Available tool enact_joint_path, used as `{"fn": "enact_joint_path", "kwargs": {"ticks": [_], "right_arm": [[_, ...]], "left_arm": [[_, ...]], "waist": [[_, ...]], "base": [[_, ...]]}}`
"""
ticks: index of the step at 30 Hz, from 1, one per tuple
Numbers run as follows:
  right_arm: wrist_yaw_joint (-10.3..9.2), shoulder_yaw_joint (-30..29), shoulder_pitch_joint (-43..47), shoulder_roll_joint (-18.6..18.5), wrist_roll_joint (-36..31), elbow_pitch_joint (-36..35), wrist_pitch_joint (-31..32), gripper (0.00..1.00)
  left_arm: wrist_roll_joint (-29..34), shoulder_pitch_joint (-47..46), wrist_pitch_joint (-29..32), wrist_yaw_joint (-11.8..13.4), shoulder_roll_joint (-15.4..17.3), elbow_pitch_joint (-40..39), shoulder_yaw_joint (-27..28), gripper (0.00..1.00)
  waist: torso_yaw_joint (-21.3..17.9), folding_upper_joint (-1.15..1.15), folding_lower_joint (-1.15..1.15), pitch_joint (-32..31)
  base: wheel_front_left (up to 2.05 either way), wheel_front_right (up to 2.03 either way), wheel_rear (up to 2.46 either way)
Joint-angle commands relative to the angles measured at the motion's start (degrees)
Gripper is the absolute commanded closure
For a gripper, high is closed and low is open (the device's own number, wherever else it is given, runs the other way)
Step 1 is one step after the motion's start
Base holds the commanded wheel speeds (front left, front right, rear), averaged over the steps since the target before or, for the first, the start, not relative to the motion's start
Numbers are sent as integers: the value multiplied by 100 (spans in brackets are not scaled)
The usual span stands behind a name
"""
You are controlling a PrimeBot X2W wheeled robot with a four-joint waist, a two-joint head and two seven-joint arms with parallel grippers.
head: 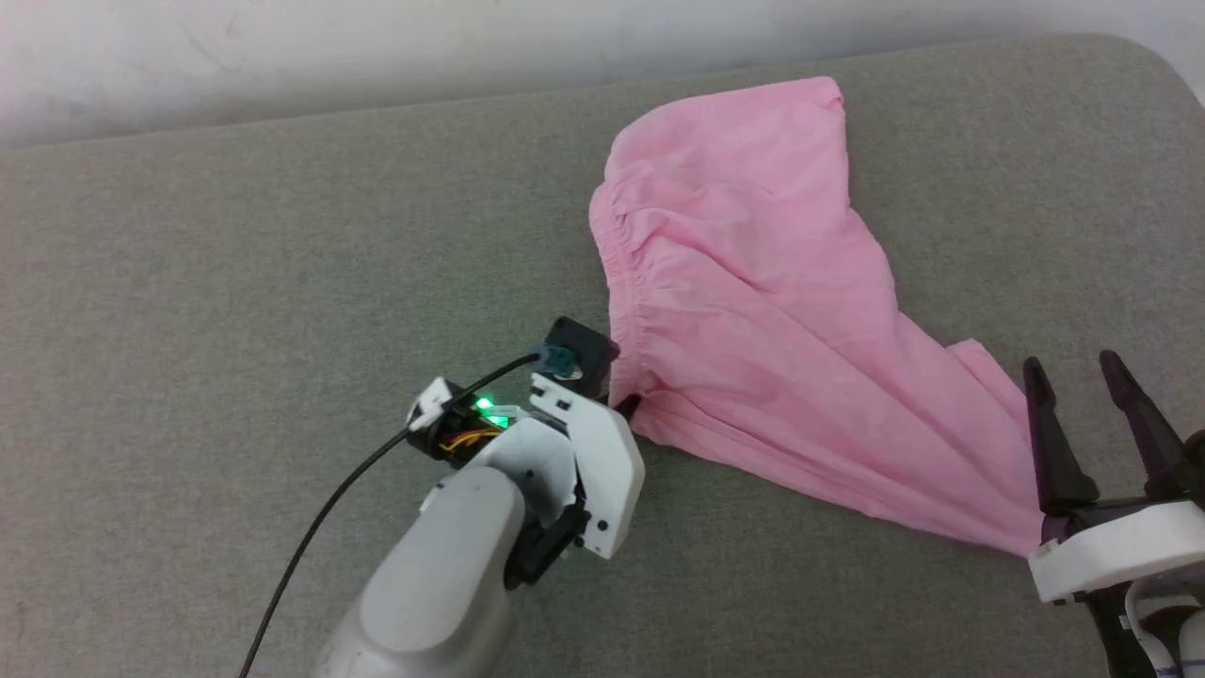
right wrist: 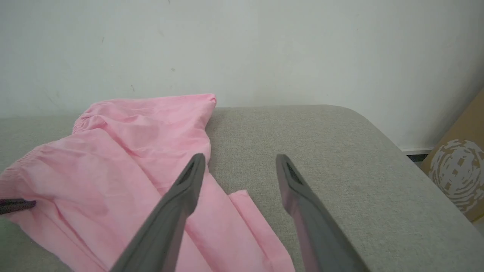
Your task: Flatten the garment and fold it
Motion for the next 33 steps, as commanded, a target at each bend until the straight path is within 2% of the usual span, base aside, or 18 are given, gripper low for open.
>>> {"fn": "enact_joint_path", "kwargs": {"ticks": [1, 8, 15, 19, 24, 25, 28, 33], "right_arm": [[-6, 44, -106, 13, -36, 10, 1, 0], [-6, 92, 24, -37, -65, 10, 196, 0], [-6, 125, 264, -7, 22, 141, 651, 0], [-6, 120, 368, 13, 121, 218, 980, 0], [-6, 162, 323, -45, 285, 258, 1298, 0], [-6, 181, 278, -72, 329, 277, 1379, 0], [-6, 336, 42, -225, 453, 383, 1683, 0], [-6, 708, -530, -713, 619, 839, 2368, 0]], "left_arm": [[-70, 122, -178, 21, 107, -121, 77, 100], [-261, 768, -663, 332, 579, -729, 583, 100], [-597, 1674, -742, 711, 952, -1426, 1149, 100], [-768, 2235, -723, 893, 1021, -1748, 1335, 100], [-862, 2647, -681, 890, 942, -1925, 1212, 100], [-845, 2686, -719, 883, 911, -1936, 1160, 0], [-804, 2673, -1081, 878, 763, -1969, 1102, 0], [-567, 2503, -2275, 843, 636, -1954, 1153, 0]], "waist": [[89, 0, -1, -81], [422, 0, -1, -390], [802, 0, -1, -677], [1032, 0, -1, -790], [1280, 0, -1, -829], [1335, 0, -1, -835], [1469, 0, -1, -835], [1677, 0, -1, -814]], "base": [[0, 0, 0], [0, 0, 0], [0, 0, 0], [0, 0, 0], [0, 0, 0], [0, 0, 0], [0, 0, 0], [0, 0, 0]]}}
